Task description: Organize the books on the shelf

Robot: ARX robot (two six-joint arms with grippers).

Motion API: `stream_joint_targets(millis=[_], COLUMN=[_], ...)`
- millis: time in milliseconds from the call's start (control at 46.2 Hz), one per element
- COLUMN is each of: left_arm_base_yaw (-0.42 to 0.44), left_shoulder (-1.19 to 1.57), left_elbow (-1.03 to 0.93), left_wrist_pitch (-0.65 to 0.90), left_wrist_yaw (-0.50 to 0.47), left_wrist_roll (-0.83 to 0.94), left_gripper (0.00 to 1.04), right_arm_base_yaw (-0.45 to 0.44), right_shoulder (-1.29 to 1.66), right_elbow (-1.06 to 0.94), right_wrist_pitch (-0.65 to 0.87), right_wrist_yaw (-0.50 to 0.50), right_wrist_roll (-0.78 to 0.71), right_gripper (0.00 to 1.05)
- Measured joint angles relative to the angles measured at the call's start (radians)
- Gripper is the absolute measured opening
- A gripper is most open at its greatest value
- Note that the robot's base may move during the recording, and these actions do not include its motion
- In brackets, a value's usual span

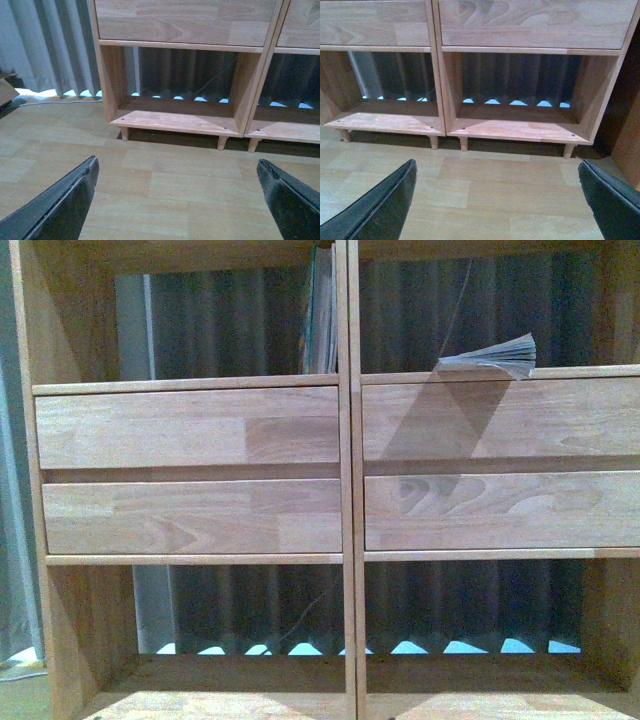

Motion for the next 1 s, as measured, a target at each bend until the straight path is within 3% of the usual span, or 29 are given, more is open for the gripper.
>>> stream_joint_targets(millis=[997], left_arm_base_yaw=[0.000], left_shoulder=[0.000], left_elbow=[0.000], left_wrist_pitch=[0.000], left_wrist_yaw=[0.000], left_wrist_roll=[0.000], left_gripper=[0.97], right_arm_base_yaw=[0.000], right_shoulder=[0.000], right_elbow=[0.000], right_wrist_pitch=[0.000], right_wrist_yaw=[0.000], right_wrist_roll=[0.000], right_gripper=[0.98])
